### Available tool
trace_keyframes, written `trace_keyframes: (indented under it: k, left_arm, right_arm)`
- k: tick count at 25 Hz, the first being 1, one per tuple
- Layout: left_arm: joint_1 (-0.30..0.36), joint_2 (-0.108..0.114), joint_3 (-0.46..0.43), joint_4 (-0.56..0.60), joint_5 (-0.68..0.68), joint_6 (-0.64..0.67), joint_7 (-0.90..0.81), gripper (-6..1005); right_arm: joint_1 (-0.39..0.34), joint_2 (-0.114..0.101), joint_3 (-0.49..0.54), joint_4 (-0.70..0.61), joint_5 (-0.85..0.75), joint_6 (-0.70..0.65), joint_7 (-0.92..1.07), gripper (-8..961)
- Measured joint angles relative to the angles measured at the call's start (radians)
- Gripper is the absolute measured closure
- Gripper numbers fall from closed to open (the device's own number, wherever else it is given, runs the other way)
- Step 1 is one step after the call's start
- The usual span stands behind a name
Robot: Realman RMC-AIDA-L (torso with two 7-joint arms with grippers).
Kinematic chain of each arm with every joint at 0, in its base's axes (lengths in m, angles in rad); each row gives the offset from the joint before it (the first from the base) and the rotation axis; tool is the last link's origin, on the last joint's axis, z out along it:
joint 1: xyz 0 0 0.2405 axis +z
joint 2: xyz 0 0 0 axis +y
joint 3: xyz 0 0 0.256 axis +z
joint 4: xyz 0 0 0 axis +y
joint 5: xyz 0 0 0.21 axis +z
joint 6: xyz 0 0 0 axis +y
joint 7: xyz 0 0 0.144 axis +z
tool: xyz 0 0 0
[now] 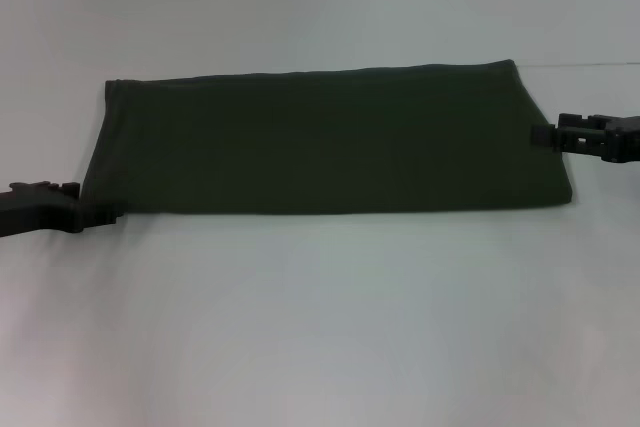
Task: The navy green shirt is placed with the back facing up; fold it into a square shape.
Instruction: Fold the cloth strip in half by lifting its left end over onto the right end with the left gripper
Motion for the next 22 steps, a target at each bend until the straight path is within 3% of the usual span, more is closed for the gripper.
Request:
trace_keyframes:
  k: [22]
  left_arm:
    - [-0.003, -0.005, -0.001, 0.000, 0.000, 0.004, -0.004, 337]
  right_arm:
    - [-0.004, 0.003, 0.000, 0.000, -0.001, 0.000, -0.002, 178]
